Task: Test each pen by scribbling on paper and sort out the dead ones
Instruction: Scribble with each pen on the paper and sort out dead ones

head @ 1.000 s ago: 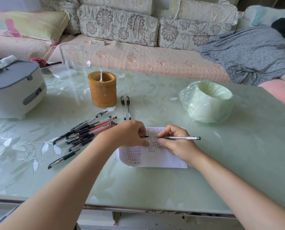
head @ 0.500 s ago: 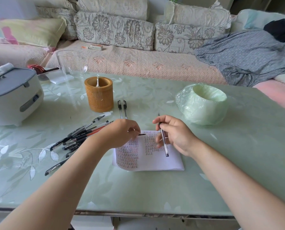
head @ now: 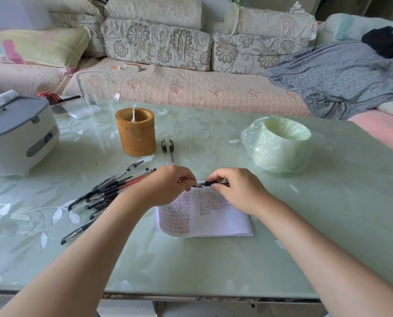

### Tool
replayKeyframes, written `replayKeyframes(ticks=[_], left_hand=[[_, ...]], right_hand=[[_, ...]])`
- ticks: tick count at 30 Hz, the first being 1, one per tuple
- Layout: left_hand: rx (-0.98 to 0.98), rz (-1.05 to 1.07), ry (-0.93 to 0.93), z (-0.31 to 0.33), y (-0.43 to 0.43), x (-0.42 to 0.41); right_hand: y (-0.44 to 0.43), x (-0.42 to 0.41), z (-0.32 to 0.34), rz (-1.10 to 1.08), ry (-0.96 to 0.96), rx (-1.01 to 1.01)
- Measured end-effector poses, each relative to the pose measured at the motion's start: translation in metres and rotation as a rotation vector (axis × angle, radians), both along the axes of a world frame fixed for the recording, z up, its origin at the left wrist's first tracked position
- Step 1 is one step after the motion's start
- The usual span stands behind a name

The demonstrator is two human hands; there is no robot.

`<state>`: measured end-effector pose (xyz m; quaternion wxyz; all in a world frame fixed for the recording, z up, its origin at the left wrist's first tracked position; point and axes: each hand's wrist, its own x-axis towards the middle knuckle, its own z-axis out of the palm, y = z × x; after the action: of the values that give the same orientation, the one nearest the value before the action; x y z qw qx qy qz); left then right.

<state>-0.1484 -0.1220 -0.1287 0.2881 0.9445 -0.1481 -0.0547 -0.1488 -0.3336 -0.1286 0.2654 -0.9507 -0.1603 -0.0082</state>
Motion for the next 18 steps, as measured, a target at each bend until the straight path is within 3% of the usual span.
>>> replayKeyframes(ticks=[5, 11, 18], left_hand=[[-0.038, -0.013, 0.066, 0.001, -0.009, -0.004], [-0.125, -0.001, 0.209, 0.005, -0.014, -0.011], [-0.29, -0.014, 0.339, 0.011, -0.017, -0.023]], right_hand=[[0.005, -0.002, -0.004, 0.112, -0.062, -0.032], [0.013, -0.009, -0.004, 0.159, -0.291, -0.407], [0.017, -0.01, -0.003, 0.158, -0.35, -0.535]])
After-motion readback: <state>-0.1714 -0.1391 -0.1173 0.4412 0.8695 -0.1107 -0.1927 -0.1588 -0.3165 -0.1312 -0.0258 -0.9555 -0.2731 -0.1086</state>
